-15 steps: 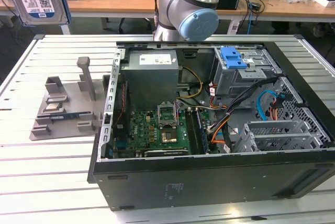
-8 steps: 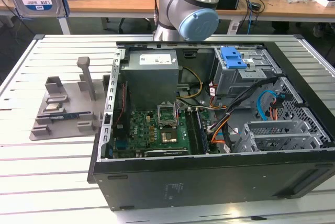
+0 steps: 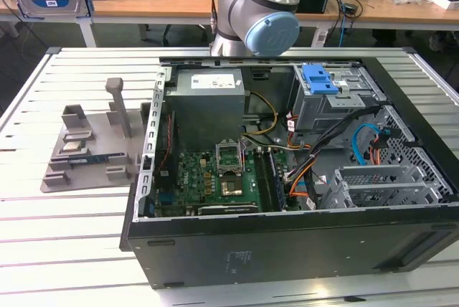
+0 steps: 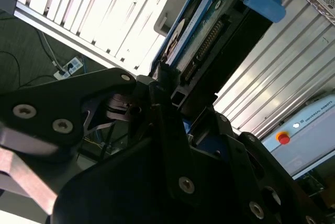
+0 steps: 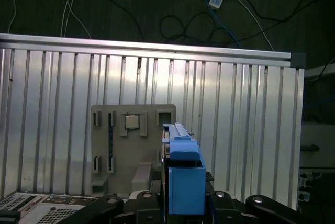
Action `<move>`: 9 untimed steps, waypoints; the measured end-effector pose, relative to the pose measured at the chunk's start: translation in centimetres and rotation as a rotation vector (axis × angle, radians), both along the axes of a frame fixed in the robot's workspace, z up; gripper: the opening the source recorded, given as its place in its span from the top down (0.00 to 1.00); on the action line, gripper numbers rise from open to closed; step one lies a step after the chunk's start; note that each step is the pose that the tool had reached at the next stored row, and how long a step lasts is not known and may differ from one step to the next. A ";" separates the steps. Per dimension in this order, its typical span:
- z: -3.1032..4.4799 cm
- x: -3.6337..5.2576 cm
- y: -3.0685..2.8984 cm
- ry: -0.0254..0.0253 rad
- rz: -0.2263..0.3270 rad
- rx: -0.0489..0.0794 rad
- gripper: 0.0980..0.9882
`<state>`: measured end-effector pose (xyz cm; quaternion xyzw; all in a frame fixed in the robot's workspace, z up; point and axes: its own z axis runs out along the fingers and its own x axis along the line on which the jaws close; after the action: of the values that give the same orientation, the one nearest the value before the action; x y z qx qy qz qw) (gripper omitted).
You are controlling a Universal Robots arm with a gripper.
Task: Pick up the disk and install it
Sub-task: 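Pick up the disk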
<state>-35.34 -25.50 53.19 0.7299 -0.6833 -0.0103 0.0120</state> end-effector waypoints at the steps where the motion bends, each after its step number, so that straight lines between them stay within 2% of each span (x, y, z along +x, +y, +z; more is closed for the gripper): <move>1: 0.00 0.00 0.00 -0.0001 0.000 0.000 0.70; 4: 0.01 0.14 0.00 0.0000 0.000 0.000 0.70; 9: 0.01 1.57 0.00 0.0000 0.000 0.000 0.70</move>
<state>-33.77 -25.50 53.19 0.7299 -0.6834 -0.0103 0.0121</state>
